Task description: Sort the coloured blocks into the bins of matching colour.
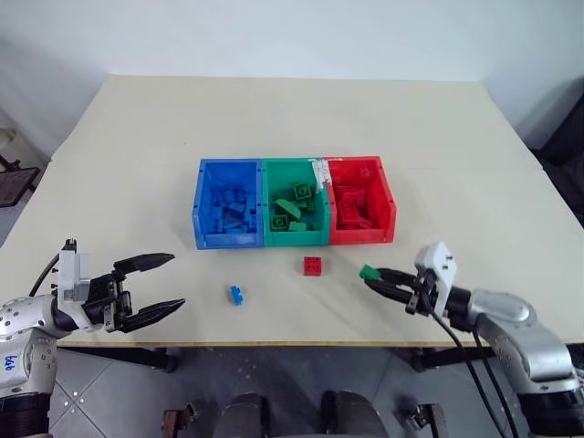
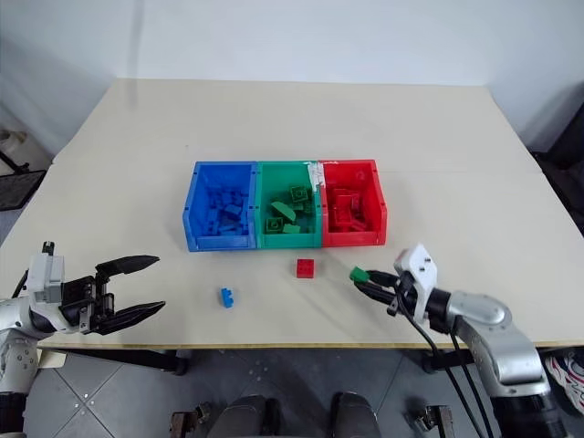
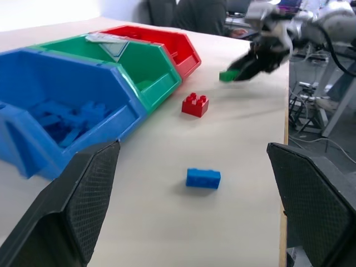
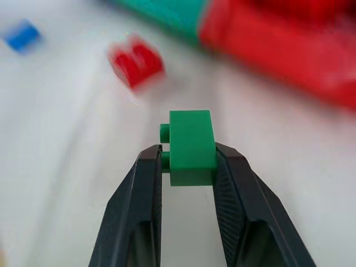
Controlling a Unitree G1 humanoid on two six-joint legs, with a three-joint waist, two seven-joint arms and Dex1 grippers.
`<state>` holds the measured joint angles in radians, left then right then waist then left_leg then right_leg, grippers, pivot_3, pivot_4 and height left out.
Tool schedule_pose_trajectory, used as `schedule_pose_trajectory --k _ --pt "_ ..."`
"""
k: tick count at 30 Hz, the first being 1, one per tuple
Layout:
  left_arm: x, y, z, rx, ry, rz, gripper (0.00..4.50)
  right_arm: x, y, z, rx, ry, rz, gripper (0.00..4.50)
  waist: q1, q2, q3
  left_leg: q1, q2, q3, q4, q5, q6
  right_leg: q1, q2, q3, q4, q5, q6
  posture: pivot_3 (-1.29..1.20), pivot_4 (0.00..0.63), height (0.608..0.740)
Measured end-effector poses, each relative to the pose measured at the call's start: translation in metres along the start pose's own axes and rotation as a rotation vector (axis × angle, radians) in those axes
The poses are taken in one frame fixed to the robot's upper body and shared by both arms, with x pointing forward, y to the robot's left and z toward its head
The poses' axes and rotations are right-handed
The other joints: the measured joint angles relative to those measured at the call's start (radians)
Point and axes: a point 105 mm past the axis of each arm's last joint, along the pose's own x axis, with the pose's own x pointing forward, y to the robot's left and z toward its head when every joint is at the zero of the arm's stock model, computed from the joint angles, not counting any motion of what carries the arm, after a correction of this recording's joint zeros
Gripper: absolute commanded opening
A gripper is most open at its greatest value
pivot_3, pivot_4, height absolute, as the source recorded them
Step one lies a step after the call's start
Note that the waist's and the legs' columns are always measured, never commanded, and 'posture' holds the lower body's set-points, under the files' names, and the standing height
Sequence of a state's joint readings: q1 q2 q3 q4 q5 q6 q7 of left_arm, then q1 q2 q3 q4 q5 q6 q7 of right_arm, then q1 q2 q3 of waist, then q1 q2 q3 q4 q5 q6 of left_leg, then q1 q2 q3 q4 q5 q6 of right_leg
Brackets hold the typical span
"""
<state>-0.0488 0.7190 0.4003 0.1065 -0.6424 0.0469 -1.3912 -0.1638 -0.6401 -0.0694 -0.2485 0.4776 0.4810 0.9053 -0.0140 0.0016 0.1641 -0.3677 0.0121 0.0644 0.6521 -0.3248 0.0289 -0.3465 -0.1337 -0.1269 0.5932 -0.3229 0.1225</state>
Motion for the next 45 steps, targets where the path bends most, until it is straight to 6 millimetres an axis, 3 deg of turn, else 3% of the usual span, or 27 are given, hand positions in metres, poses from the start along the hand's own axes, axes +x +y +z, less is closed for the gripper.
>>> schedule_pose_trajectory --k 4,10,15,20,24,27,34,38,42,45 --pt "0.003 0.001 -0.003 -0.007 -0.010 0.001 4.50 0.029 -0.004 0.040 -0.089 -0.080 0.060 0.88 -0.011 0.000 0.000 0.000 0.000 -0.001 -0.001 0.000 -0.001 -0.001 0.000 -0.001 0.002 0.000 0.000 0.00 0.150 0.740" --pt "0.006 0.000 -0.007 -0.015 -0.025 0.032 4.50 0.077 -0.017 0.054 -0.111 -0.121 0.082 0.88 -0.014 0.000 0.000 -0.001 -0.003 -0.001 0.001 0.000 0.000 -0.007 0.001 -0.003 0.014 0.000 0.000 0.00 0.150 0.740" --pt "0.006 -0.009 -0.009 -0.011 -0.022 0.059 4.50 0.118 -0.023 0.087 -0.184 -0.177 0.112 2.60 -0.019 0.000 0.000 -0.001 -0.002 0.000 0.001 0.000 0.000 -0.009 0.002 -0.002 0.018 0.000 0.000 0.00 0.150 0.740" --pt "-0.002 -0.014 -0.012 -0.022 -0.002 0.098 4.50 0.122 -0.017 0.087 -0.214 -0.178 0.170 4.30 -0.012 0.000 0.000 -0.003 -0.004 -0.006 0.002 -0.001 0.000 -0.009 0.000 -0.002 0.021 0.000 0.000 0.00 0.150 0.740" --pt "0.000 -0.015 -0.011 -0.017 -0.007 0.105 4.50 0.110 -0.016 0.080 -0.229 -0.160 0.198 4.47 -0.013 0.000 0.000 -0.002 -0.005 -0.006 0.002 -0.001 0.000 -0.007 0.000 -0.002 0.019 0.000 0.000 0.00 0.150 0.740" --pt "0.002 -0.015 -0.011 -0.015 -0.014 0.104 4.50 0.088 -0.018 0.069 -0.219 -0.130 0.211 4.47 -0.013 0.000 0.000 -0.002 -0.005 -0.005 0.002 -0.001 0.000 -0.007 0.000 -0.002 0.018 0.000 0.000 0.00 0.150 0.740" --pt "0.011 -0.006 -0.006 0.000 -0.042 0.074 4.50 0.022 -0.015 0.022 -0.154 0.004 0.233 4.47 -0.009 0.000 0.000 -0.002 -0.004 -0.003 0.001 -0.001 0.000 -0.005 0.001 -0.003 0.013 0.000 0.000 0.00 0.150 0.740" --pt "0.016 -0.002 -0.006 -0.002 -0.055 0.048 4.50 -0.009 -0.014 0.006 -0.129 0.071 0.219 4.47 -0.010 0.001 0.001 -0.002 -0.003 -0.001 0.001 -0.001 0.000 -0.005 0.002 -0.005 0.011 0.000 0.000 0.00 0.150 0.740" --pt "0.013 0.005 -0.009 -0.009 -0.043 0.031 4.50 -0.054 -0.022 -0.018 -0.092 0.207 0.144 4.47 -0.001 0.001 0.001 -0.001 -0.004 0.000 0.002 -0.001 0.000 -0.004 0.002 -0.006 0.009 0.000 0.000 0.00 0.150 0.740" --pt "0.013 0.012 -0.008 -0.001 -0.044 0.029 4.50 -0.061 -0.025 -0.018 -0.095 0.220 0.120 4.47 -0.002 0.001 0.001 0.000 -0.001 0.003 0.002 -0.001 0.000 -0.001 0.002 -0.007 0.003 0.000 0.000 0.00 0.150 0.740"
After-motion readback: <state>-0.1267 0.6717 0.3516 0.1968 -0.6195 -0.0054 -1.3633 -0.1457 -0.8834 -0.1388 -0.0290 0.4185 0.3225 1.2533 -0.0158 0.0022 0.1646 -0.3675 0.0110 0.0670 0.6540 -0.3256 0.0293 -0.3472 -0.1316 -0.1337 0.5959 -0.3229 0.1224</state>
